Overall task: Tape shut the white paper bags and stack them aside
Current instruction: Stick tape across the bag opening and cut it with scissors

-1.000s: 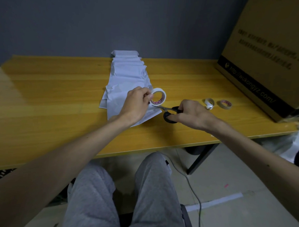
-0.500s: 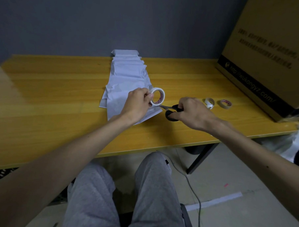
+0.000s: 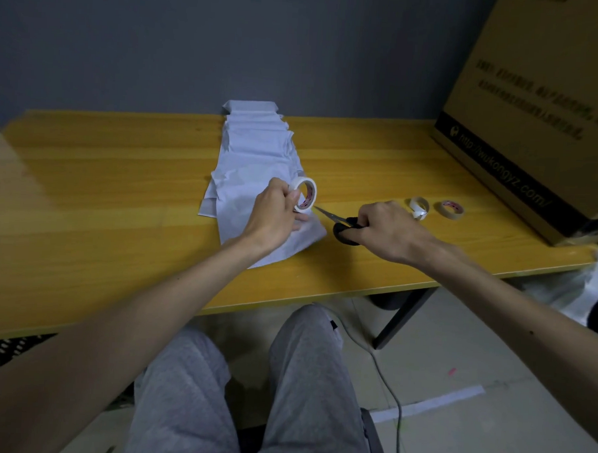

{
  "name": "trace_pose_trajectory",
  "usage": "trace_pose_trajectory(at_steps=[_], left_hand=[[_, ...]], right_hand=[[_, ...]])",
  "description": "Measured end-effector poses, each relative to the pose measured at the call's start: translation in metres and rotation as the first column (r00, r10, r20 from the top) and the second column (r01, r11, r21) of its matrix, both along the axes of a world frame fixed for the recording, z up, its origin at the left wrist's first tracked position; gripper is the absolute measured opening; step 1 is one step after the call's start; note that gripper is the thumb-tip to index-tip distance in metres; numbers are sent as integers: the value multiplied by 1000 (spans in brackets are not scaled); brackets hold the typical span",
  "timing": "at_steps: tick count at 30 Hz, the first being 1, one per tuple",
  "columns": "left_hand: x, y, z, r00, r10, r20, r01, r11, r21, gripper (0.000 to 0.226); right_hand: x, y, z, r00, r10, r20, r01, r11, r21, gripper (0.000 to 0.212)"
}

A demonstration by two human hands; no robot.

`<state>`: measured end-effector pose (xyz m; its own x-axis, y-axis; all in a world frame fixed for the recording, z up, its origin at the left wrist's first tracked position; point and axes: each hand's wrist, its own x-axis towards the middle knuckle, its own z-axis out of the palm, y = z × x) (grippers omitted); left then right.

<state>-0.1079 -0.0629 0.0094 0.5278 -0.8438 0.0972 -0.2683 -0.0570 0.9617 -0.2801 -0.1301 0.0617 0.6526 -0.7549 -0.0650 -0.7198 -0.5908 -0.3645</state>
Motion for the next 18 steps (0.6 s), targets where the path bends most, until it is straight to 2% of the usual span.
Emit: trace_pose_trajectory(at_steps=[5,9,13,18], left_hand=[[4,6,-20,1000,17,-4,-16,999,46,10],[5,8,-24,999,32,-12,-31,998,55,15],[7,10,-25,1000,6,24,-8,998,65,15],[9,8,-26,1000,-4,17,3,998,70,16]], right_hand=[[-7,-12,-6,998,-29,-54,32,998,60,41],[-12,-28,-14,993,-113,-26,115,980,165,41],[-12,-46,-24,980,-169,-104,172,985,17,39],[-5,-60,-37,969,-205,-136,203,979,-34,31]])
